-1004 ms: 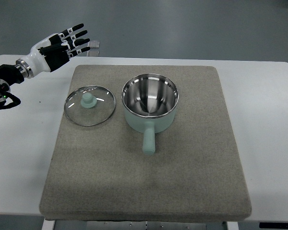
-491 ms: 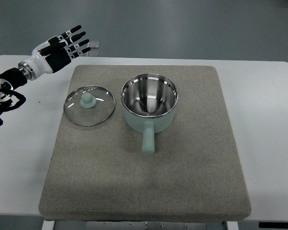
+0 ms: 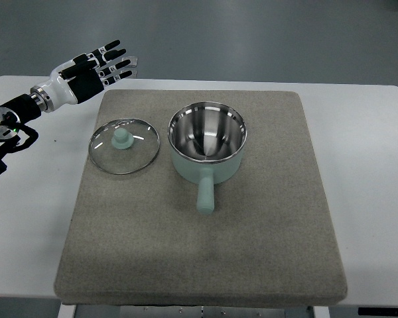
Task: Place lid left of pot with left hand
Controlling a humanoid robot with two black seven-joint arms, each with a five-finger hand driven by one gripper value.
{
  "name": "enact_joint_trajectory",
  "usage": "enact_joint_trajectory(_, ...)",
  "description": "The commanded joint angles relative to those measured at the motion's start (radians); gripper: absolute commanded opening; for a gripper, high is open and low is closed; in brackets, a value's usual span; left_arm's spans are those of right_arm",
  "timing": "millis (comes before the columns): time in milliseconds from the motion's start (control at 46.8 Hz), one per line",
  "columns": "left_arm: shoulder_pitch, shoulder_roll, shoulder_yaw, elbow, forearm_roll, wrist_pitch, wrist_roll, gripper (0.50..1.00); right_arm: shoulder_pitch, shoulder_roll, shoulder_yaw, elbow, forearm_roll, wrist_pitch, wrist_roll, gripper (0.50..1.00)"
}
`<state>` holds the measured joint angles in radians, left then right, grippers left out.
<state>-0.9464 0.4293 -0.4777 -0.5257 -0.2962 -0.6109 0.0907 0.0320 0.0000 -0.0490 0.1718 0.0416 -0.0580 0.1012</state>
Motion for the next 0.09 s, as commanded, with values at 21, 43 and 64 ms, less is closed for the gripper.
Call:
enact_joint_trajectory(21, 0.002, -0.001, -0.002, 0.001, 0.0, 0.0, 0.018, 0.996, -0.001, 0.0, 0.0, 0.002, 0.0, 0.0, 0.0, 0.921)
enact_joint_trajectory(43, 0.003, -0.001, -0.002, 0.001, 0.0, 0.0, 0.02, 0.996, -0.001, 0.0, 0.0, 0.002, 0.0, 0.0, 0.0, 0.921)
enact_joint_trajectory(64, 0.005, -0.001, -0.002, 0.001, 0.0, 0.0, 0.02, 0.996, -0.001, 0.0, 0.0, 0.002, 0.0, 0.0, 0.0, 0.921)
